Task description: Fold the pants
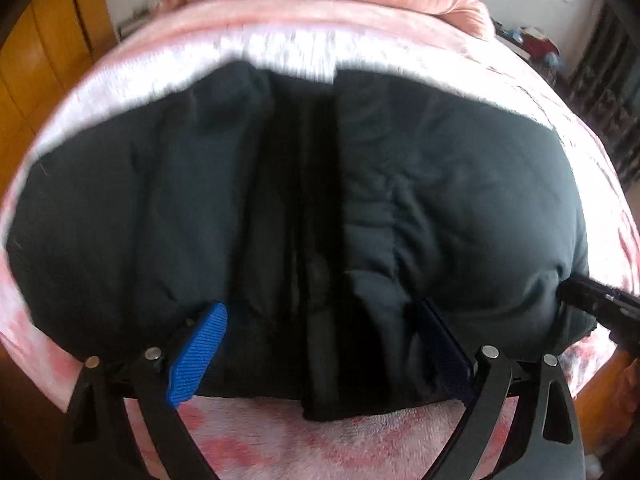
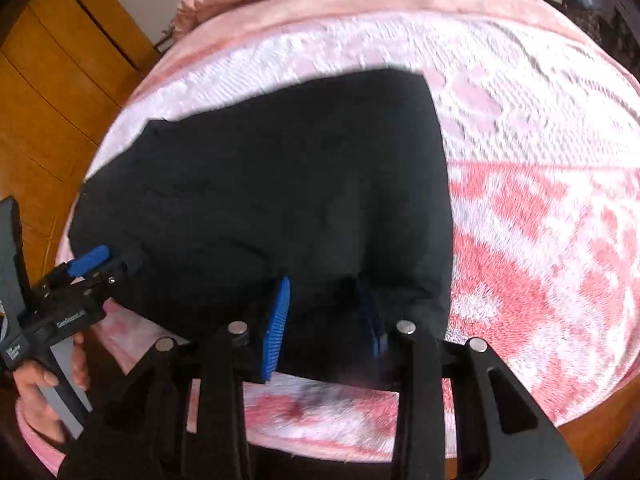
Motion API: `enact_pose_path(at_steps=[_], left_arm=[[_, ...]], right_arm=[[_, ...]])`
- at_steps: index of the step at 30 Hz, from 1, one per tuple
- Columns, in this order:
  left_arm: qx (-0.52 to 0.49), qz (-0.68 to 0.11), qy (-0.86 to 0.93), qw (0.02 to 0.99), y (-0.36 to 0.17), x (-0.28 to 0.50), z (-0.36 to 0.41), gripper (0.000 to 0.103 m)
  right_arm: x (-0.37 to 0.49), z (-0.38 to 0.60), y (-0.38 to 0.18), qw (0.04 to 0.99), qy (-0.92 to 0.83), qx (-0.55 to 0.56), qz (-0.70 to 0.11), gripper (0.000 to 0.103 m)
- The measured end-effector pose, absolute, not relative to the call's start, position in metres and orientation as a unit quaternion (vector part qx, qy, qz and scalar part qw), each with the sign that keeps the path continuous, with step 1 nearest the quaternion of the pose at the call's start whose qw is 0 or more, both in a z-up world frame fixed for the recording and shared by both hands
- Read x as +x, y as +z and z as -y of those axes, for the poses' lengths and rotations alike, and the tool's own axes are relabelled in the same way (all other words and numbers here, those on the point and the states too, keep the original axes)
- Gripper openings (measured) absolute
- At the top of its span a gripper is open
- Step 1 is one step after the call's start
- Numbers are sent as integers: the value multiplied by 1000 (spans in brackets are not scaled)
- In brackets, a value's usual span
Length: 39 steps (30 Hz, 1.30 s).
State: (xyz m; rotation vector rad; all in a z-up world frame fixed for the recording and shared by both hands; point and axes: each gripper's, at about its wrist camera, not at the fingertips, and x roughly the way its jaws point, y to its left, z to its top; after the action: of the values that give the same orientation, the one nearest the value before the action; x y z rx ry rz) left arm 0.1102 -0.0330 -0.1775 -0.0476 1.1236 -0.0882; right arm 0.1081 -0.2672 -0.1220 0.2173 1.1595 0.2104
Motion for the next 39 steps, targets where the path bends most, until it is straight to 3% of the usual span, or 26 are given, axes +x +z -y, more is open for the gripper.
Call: enact_pose_path(at_steps=[5, 11, 20, 22, 28, 39], left_arm=[[-42, -523, -45, 850, -170, 107, 26, 97], [-70, -491, -35, 868, -144, 86, -9, 97], [-223, -456, 54, 860, -133, 61, -164, 96], [-262, -447, 89, 851, -136, 57, -206, 95], [-371, -436, 142, 807, -167, 57, -298, 80], [-436, -437, 117, 778, -201, 86, -337, 75]], right_arm=[[113, 254, -128, 825, 101, 92, -548, 34], [102, 240, -95, 829, 145, 129, -525, 36], [112, 154, -95, 793, 237, 98, -552, 38], [116, 140, -96, 789, 249, 88, -554, 38], [128, 103, -104, 783, 262, 56, -562, 40], [131, 91, -118, 777, 260, 40, -572, 40]])
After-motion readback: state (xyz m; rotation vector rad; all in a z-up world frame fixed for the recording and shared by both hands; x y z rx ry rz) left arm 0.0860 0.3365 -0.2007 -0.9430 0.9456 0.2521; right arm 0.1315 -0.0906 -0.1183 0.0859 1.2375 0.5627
